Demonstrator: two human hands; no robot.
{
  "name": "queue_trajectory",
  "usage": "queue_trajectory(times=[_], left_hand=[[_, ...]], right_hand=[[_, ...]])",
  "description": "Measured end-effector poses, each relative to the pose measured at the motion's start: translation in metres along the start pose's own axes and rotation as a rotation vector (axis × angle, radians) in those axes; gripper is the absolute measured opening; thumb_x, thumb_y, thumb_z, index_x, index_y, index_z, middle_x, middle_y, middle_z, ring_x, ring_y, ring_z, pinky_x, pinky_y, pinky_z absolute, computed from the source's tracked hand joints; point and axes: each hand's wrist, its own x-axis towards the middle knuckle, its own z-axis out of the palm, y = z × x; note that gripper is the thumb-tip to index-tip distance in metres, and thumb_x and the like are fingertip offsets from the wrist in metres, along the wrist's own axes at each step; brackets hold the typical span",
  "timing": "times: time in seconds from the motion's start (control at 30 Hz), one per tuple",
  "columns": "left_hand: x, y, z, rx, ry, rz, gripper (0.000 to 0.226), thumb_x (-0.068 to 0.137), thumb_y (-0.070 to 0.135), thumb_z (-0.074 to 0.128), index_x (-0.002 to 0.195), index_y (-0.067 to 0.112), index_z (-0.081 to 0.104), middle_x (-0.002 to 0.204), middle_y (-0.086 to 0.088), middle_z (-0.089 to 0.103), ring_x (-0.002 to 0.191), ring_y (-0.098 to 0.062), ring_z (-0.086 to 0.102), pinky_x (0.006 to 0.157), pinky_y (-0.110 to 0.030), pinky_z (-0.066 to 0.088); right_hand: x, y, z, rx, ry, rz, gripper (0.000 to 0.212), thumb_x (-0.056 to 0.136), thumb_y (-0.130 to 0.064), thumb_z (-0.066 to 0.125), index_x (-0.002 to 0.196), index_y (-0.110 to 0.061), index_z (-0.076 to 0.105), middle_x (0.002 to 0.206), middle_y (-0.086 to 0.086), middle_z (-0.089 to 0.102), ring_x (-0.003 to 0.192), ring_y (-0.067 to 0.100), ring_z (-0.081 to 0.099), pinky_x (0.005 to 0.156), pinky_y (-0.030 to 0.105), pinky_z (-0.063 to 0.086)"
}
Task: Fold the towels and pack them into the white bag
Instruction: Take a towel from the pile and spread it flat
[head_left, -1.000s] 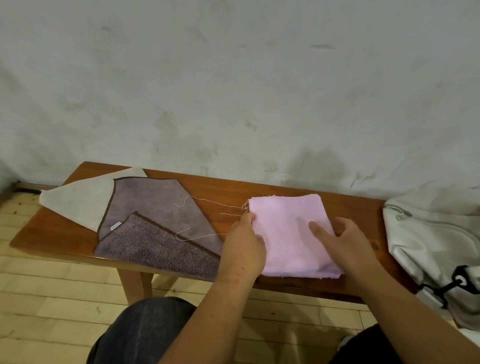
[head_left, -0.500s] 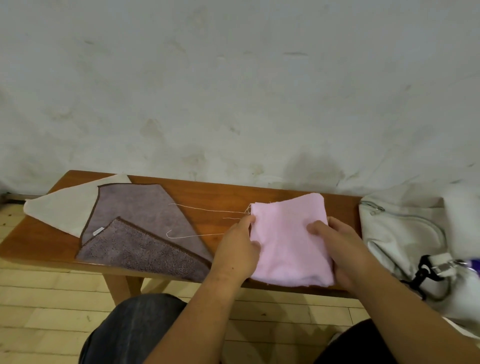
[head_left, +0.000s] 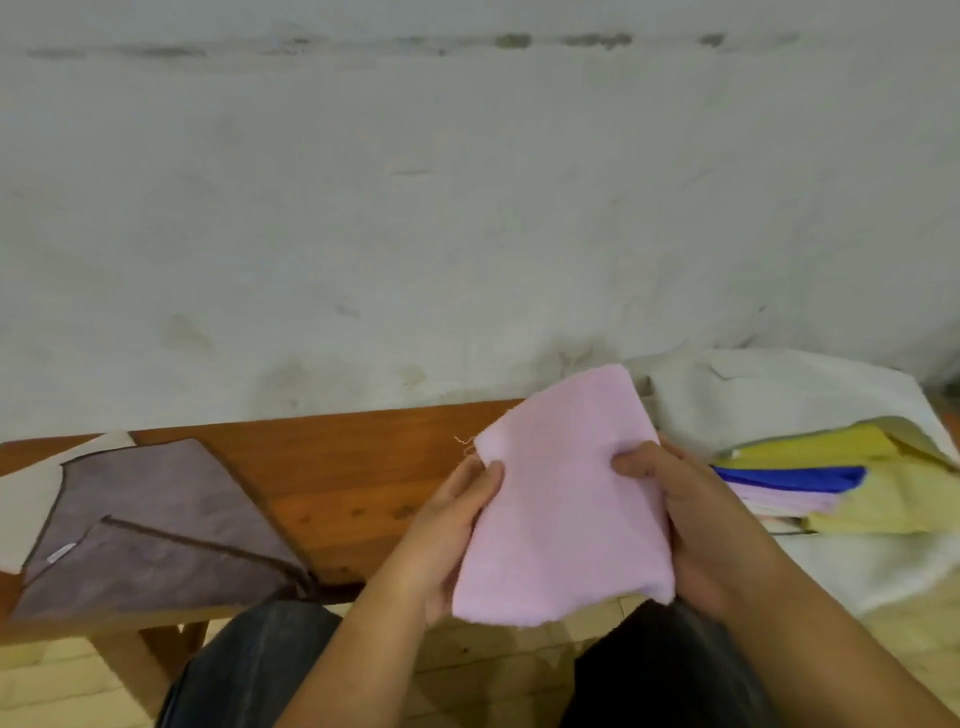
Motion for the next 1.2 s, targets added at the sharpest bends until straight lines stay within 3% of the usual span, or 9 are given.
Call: queue_trajectory(times=[0.1, 0.27, 0.37, 0.47, 0.57, 0.8, 0.93, 1.07, 1.2], left_hand=[[-0.003, -0.009, 0.032, -0.074, 0.005, 0.044, 0.043, 0.094, 0.02, 0.067, 0.135, 0.029, 0.058, 0.124, -0.008, 0.071, 0.114, -0.031, 0.068, 0.091, -0.05, 0.057], [-0.007, -0.017, 0.09, 0.216, 0.117, 0.224, 0.052, 0.09, 0.013, 0.073, 0.136, 0.031, 0.057, 0.117, 0.0, 0.073, 0.107, -0.023, 0.071, 0.092, -0.051, 0.058], [-0.009, -0.018, 0.126, 0.414, 0.135, 0.327, 0.053, 0.089, 0.025, 0.076, 0.132, 0.045, 0.053, 0.115, 0.016, 0.071, 0.105, -0.005, 0.068, 0.082, -0.031, 0.06], [-0.012, -0.019, 0.167, 0.538, 0.102, 0.354, 0.054, 0.09, 0.03, 0.075, 0.127, 0.057, 0.047, 0.113, 0.025, 0.064, 0.092, 0.012, 0.064, 0.064, -0.017, 0.057], [-0.01, -0.026, 0.206, 0.638, 0.063, 0.343, 0.058, 0.09, 0.03, 0.073, 0.132, 0.057, 0.044, 0.114, 0.026, 0.061, 0.091, 0.012, 0.063, 0.079, -0.028, 0.061], [0.006, -0.054, 0.284, 0.752, -0.087, 0.284, 0.078, 0.085, 0.025, 0.074, 0.145, 0.052, 0.032, 0.122, 0.025, 0.058, 0.107, 0.002, 0.061, 0.088, -0.018, 0.054], [0.009, -0.066, 0.304, 0.847, -0.054, 0.341, 0.077, 0.086, 0.022, 0.071, 0.145, 0.052, 0.032, 0.132, 0.028, 0.046, 0.119, 0.001, 0.053, 0.1, -0.02, 0.046], [0.011, -0.068, 0.315, 0.996, -0.069, 0.49, 0.067, 0.092, 0.02, 0.066, 0.144, 0.049, 0.036, 0.132, 0.036, 0.035, 0.117, 0.021, 0.036, 0.106, -0.01, 0.034], [0.021, -0.062, 0.33, 1.214, -0.123, 0.634, 0.045, 0.096, 0.016, 0.055, 0.131, 0.044, 0.054, 0.142, 0.034, 0.033, 0.115, 0.03, 0.027, 0.099, 0.006, 0.02]], right_hand=[[-0.011, -0.009, -0.041, 0.038, 0.089, 0.001, 0.028, 0.082, -0.006, 0.062, 0.108, -0.011, 0.071, 0.099, 0.019, 0.073, 0.089, 0.035, 0.068, 0.074, 0.044, 0.053], [-0.032, -0.025, -0.097, 0.046, 0.168, -0.015, 0.029, 0.083, 0.0, 0.055, 0.106, -0.01, 0.07, 0.098, 0.019, 0.071, 0.086, 0.036, 0.069, 0.073, 0.045, 0.055], [-0.047, -0.035, -0.13, 0.09, 0.205, -0.014, 0.031, 0.073, -0.006, 0.062, 0.102, -0.012, 0.069, 0.096, 0.019, 0.069, 0.086, 0.037, 0.067, 0.076, 0.05, 0.054], [-0.061, -0.043, -0.162, 0.11, 0.243, 0.031, 0.041, 0.081, -0.015, 0.062, 0.122, -0.01, 0.067, 0.117, 0.02, 0.071, 0.109, 0.044, 0.065, 0.091, 0.06, 0.052], [-0.078, -0.057, -0.188, 0.087, 0.331, 0.058, 0.032, 0.09, -0.029, 0.065, 0.117, -0.012, 0.07, 0.109, 0.014, 0.076, 0.108, 0.04, 0.068, 0.094, 0.054, 0.054], [-0.087, -0.081, -0.265, -0.151, 0.562, 0.013, 0.033, 0.089, -0.045, 0.073, 0.11, -0.02, 0.072, 0.097, 0.006, 0.078, 0.096, 0.034, 0.072, 0.085, 0.047, 0.056], [-0.063, -0.085, -0.297, -0.408, 0.492, 0.087, 0.029, 0.093, -0.044, 0.069, 0.109, -0.021, 0.074, 0.093, 0.003, 0.079, 0.094, 0.032, 0.073, 0.092, 0.052, 0.056], [-0.027, -0.095, -0.308, -0.588, 0.344, 0.132, 0.024, 0.095, -0.042, 0.066, 0.118, -0.039, 0.071, 0.118, -0.003, 0.072, 0.105, 0.026, 0.069, 0.097, 0.049, 0.054], [0.014, -0.113, -0.309, -0.889, 0.148, 0.123, 0.047, 0.096, -0.051, 0.061, 0.142, -0.048, 0.052, 0.142, -0.01, 0.054, 0.128, 0.02, 0.052, 0.107, 0.041, 0.044]])
